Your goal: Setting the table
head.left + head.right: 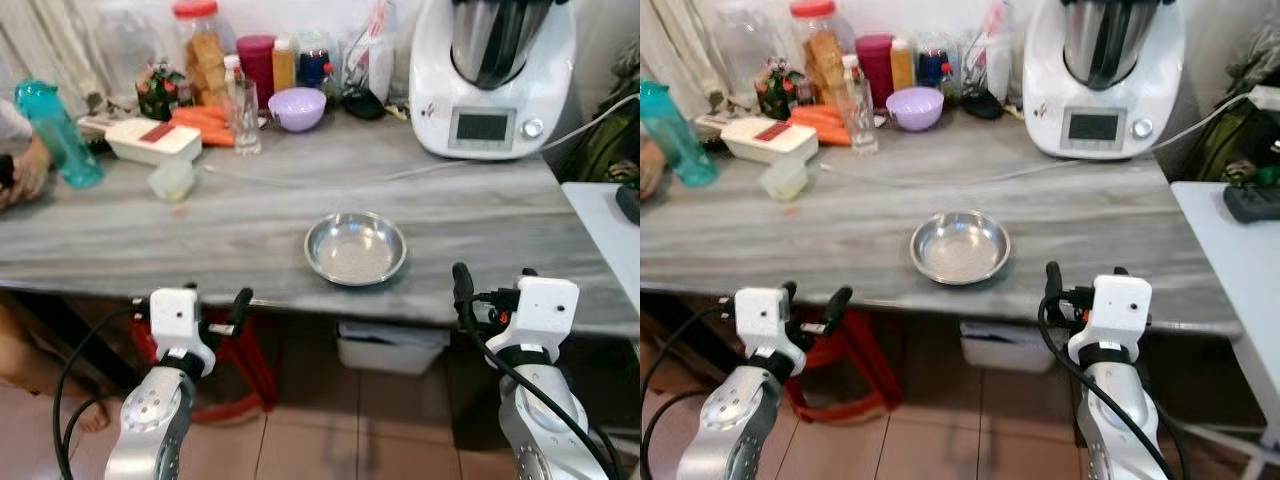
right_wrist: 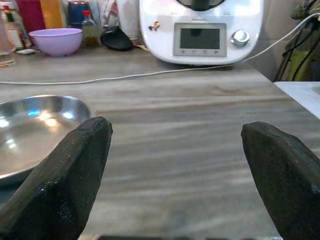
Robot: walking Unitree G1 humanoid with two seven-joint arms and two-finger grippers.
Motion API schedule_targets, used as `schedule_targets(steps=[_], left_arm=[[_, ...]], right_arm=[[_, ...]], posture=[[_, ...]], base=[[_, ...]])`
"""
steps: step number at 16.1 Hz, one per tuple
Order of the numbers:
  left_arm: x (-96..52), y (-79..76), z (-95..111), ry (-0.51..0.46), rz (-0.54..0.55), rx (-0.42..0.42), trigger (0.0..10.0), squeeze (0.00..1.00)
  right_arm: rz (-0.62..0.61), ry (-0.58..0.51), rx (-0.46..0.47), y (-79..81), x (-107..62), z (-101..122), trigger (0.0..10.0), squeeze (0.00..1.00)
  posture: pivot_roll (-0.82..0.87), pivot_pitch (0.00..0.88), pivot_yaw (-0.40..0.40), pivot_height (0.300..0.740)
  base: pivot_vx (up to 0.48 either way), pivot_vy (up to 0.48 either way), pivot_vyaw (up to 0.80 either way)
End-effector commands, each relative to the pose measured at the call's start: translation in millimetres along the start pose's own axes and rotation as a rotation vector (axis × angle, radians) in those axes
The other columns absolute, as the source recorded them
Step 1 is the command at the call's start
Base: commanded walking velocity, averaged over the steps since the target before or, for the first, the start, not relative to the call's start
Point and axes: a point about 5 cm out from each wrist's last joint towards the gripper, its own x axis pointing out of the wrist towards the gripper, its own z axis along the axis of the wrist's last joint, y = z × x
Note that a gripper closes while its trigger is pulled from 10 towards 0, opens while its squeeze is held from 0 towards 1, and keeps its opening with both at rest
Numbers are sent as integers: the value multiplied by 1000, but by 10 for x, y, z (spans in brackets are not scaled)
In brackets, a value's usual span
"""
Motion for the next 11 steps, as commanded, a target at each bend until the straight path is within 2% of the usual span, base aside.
schedule_targets(steps=[1,4,6,11], left_arm=[[-26,53,8,8,23,15,10000,0],[-21,30,7,13,4,22,10000,0],[-15,17,0,16,-1,19,10000,0],[-6,-8,-4,19,-13,17,10000,0]], right_arm=[[4,-15,1,30,2,40,10000,0],[-69,25,26,-38,23,-5,10000,0],[-101,26,3,-63,31,-21,10000,0],[-84,39,41,-83,18,-28,10000,0]], posture=[[-49,0,89,740],[-51,0,92,740],[-54,0,89,740],[-58,0,88,740]], base=[[-341,0,0],[-359,0,0],[-377,0,0],[-402,0,0]])
